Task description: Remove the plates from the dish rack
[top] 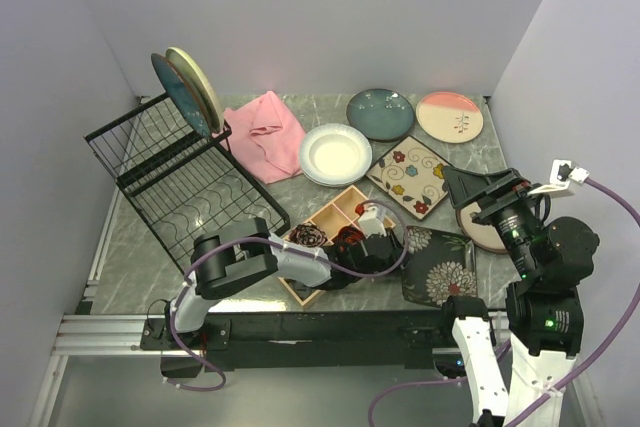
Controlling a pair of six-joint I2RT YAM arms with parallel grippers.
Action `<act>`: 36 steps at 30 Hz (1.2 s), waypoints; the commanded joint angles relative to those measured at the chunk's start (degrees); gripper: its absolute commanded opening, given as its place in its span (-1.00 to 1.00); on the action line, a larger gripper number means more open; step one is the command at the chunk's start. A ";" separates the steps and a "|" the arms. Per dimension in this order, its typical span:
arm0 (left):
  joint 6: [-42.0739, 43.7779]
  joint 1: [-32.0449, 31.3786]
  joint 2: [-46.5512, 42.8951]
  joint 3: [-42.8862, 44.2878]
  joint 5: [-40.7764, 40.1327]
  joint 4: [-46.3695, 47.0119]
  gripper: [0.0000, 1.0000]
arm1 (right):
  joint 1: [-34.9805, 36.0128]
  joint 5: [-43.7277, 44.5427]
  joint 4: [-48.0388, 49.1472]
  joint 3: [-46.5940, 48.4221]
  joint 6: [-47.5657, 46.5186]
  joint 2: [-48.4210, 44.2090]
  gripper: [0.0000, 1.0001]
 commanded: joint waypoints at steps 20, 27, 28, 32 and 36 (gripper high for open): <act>-0.63 -5.06 -4.31 6.91 -11.61 -9.93 0.19 | -0.35 -0.68 0.38 -0.01 -1.31 -0.71 1.00; -1.78 -6.29 -6.16 6.48 -15.04 -15.12 0.78 | -0.26 -0.77 -0.05 -0.01 -1.66 -0.88 1.00; -1.69 -6.46 -7.29 5.69 -15.48 -15.48 0.80 | -0.35 -0.68 -0.14 -0.01 -1.75 -0.97 1.00; -1.44 -6.91 -11.60 2.26 -16.19 -15.13 0.87 | -0.26 -0.68 -0.14 0.08 -2.36 -0.62 1.00; 6.46 -7.26 -16.08 0.84 -13.56 -15.46 0.82 | -0.35 -1.82 -0.58 0.87 -2.89 0.43 1.00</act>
